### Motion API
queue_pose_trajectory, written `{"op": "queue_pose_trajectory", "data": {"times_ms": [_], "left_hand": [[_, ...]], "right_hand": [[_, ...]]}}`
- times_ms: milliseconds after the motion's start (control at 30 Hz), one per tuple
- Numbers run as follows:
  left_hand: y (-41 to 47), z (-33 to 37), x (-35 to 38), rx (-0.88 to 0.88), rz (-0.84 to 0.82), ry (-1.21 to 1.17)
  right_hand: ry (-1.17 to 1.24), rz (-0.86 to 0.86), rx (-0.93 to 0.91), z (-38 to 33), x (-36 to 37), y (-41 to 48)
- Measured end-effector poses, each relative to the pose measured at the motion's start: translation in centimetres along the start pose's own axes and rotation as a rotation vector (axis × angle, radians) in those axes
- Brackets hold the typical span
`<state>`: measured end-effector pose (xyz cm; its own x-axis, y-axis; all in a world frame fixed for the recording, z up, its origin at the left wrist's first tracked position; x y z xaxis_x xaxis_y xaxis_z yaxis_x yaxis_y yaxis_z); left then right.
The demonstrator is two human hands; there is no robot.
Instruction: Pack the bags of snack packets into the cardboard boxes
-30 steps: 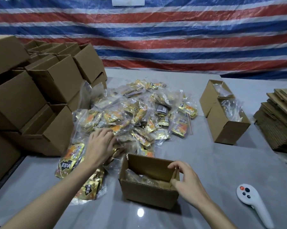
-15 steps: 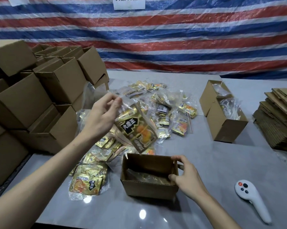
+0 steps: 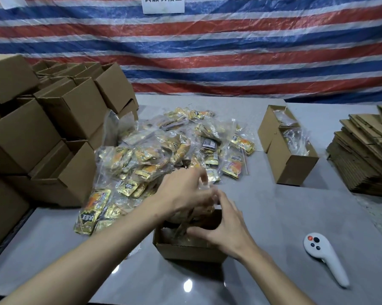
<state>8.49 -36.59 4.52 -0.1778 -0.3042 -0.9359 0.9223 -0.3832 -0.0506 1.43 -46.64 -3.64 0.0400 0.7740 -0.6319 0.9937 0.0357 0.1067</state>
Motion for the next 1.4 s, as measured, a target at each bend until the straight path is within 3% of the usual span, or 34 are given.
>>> {"op": "queue_pose_trajectory", "data": {"times_ms": [133,200,333,500,667,800,933,1067,1167,1233,1333,1400], "left_hand": [[-0.4,-0.3,1.7,-0.044,-0.266,-0.074],[-0.6,-0.7,1.4,-0.030,-0.289,0.042],[-1.1,-0.4,-0.1,0.028,-0.121,0.312],[-1.8,1.4,-2.6,0.103,0.135,0.506],[-1.8,1.7,-2.7,0.094,0.211,0.591],[-1.9,3.4,-1.2,0.222,0.185,0.657],[-2.4,5.3,4.2,0.410,-0.079,0.603],[-2.3,2.5,8.1,0.266,-0.478,0.183],[-1.9,-0.3,8.1,0.144,-0.425,-0.008],[-1.8,-2.7,7.6,0.053,-0.365,-0.010],[-2.0,-4.2,6.8,0.114,-0.293,0.173],[-2.2,-4.3,6.7,0.160,-0.263,0.174]], "right_hand": [[-0.103,0.022,0.037,0.7,0.7,0.1],[-0.116,0.042,0.044,0.8,0.7,-0.1],[-0.216,0.103,0.006,0.3,0.8,-0.1],[-0.195,0.089,0.139,2.6,0.9,-0.3],[-0.083,0.094,0.154,3.4,0.9,-0.5],[-0.033,0.106,0.147,3.6,0.8,-0.7],[-0.012,0.146,0.123,3.6,0.4,-0.5],[-0.049,0.090,0.181,4.3,0.6,-0.6],[-0.046,0.089,0.214,5.0,0.2,-0.8],[-0.047,0.069,0.239,5.5,0.2,-1.1],[-0.021,0.047,0.242,5.7,0.6,-1.3],[0.000,0.053,0.237,5.7,0.7,-1.3]]}}
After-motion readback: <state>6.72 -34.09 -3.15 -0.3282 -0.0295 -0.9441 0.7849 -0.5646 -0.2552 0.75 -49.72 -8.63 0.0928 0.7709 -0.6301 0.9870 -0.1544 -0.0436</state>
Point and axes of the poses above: each hand's wrist, its own y-axis towards the middle knuckle, its own x-axis out of the palm, z = x × y, the point moved 9 cm from there along y, towards the middle knuckle, and after that the axes turned 6 degrees about -x, right-handed, at the moved point
